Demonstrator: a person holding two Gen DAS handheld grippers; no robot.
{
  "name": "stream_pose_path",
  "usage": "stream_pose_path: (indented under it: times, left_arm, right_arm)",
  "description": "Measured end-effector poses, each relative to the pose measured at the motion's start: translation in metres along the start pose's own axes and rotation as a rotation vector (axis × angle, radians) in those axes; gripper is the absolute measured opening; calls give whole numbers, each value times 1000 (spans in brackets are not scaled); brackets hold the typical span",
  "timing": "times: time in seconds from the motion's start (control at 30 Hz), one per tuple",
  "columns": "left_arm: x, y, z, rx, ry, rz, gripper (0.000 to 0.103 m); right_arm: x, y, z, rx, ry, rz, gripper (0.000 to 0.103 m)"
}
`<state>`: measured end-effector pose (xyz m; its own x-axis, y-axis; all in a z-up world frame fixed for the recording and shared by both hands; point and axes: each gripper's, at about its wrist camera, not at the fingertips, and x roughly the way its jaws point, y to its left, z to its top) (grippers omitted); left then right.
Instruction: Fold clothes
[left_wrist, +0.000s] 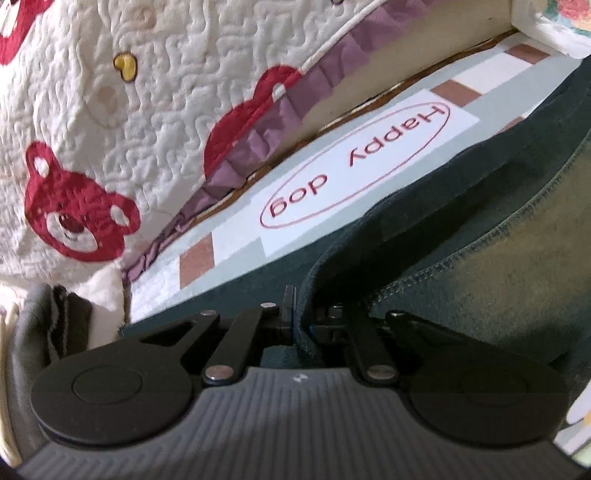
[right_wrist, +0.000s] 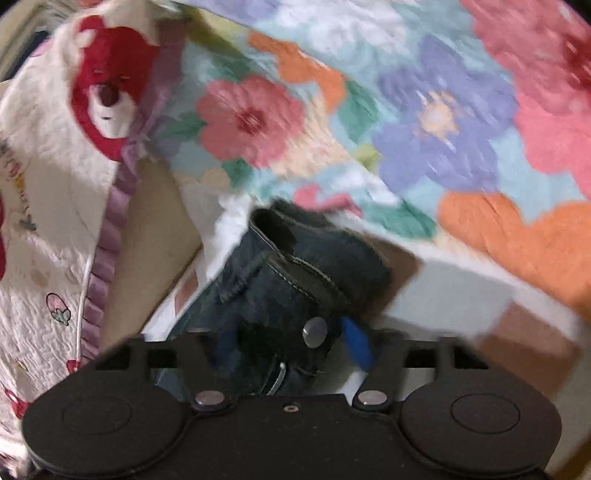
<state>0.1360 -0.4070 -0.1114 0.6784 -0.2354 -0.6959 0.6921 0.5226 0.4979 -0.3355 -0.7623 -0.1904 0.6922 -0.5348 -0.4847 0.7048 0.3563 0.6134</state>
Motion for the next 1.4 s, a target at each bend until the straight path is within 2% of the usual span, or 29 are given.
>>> stream_pose_path:
  times: [0.03, 0.1, 0.17, 0.2, 0.23, 0.3, 0.4, 0.47, 0.53, 0.6, 0.7, 0.8, 0.9, 1.0, 1.1, 1.2, 1.3, 1.4]
  left_arm:
    - [-4, 4, 3, -5, -11, -6, 5]
    - [-12, 10, 9, -12, -30, -17, 6]
    - [-3, 12, 11, 22, -12, -31, 10]
    - [3, 12, 11, 39, 0, -37, 20]
    - [13, 10, 9, 54, 28, -44, 25]
    - [32, 7, 3, 80, 84, -57, 27]
    - [38, 14, -5, 14, 97, -104, 27]
    - [34, 30, -9, -65, 90, -191, 27]
    - [30, 46, -14, -145, 82, -276, 27]
    - [17, 59, -21, -210, 47, -339, 42]
    - [-4, 81, -39, -299, -6, -429, 54]
    - [-22, 99, -64, -375, -51, -522, 59]
    - [-42, 102, -98, -376, -63, -581, 61]
    - [-62, 95, -132, -311, -89, -542, 64]
    - [-69, 95, -158, -271, -50, -455, 64]
    - [-66, 111, -179, -342, -21, -411, 64]
    - [-58, 135, -202, -521, -26, -456, 64]
    - [-48, 151, -212, -588, -12, -429, 62]
  right_arm:
    - [-6, 15, 2, -107, -44, -17, 31]
    - [-13, 42, 4, -276, -93, -69, 28]
    - [-6, 53, 6, -321, -68, -150, 28]
    - [-5, 58, 6, -338, -61, -180, 28]
    - [-6, 62, 5, -350, -60, -199, 28]
    - [-9, 70, 3, -375, -57, -238, 30]
    - [-14, 82, 0, -412, -53, -297, 36]
    - [-17, 89, -3, -437, -51, -336, 44]
    - [-20, 97, -5, -462, -48, -375, 46]
    - [-22, 112, -9, -507, -41, -384, 48]
    - [-22, 165, -27, -663, -11, -261, 49]
    - [-22, 217, -44, -817, 20, -135, 49]
    - [-7, 276, -74, -887, 110, 45, 51]
    - [12, 331, -113, -888, 245, 229, 51]
    - [35, 371, -163, -796, 452, 376, 51]
    - [58, 410, -213, -694, 657, 521, 51]
    - [67, 437, -261, -656, 796, 563, 51]
    - [58, 438, -298, -669, 869, 545, 51]
